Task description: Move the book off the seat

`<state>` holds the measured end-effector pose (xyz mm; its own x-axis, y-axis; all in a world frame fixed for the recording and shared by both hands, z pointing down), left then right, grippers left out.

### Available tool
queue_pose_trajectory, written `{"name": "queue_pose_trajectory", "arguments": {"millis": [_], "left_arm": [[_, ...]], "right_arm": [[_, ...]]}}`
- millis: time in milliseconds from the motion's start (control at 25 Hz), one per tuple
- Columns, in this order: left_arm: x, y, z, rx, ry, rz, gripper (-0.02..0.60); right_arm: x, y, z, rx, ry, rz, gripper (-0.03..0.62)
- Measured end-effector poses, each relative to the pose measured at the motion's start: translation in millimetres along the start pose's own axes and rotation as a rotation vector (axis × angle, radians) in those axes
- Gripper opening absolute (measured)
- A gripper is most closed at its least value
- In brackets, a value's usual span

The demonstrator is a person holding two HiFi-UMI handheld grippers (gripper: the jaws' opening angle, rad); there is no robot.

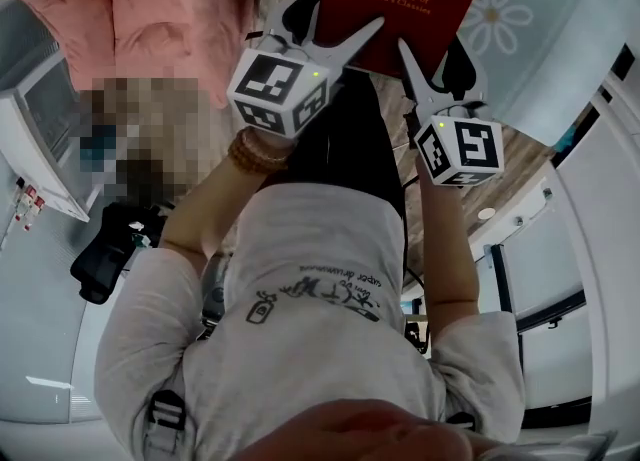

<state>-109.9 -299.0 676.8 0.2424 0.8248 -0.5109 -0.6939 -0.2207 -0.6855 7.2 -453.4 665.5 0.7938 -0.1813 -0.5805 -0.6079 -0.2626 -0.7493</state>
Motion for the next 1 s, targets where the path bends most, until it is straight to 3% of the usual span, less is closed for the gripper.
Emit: {"name": "queue_pose_trajectory", "arguments": {"millis": [1000], "left_arm": [[-19, -18, 13, -0.001, 0.004, 0.046, 0.364]], "right_arm": [[-16, -24, -14, -0.091, -0.003, 0.027, 0.298]]}}
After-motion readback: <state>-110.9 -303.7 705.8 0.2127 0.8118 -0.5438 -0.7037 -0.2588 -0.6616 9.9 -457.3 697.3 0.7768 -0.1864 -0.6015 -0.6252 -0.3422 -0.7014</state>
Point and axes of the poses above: the fingertips, and each gripper's own axes: x backward along the fingers, z to its left, y out of its top, the point moved 9 cm from there along x, backward along the fingers, and after that the axes turned 4 degrees about x, right-handed, at the moved point
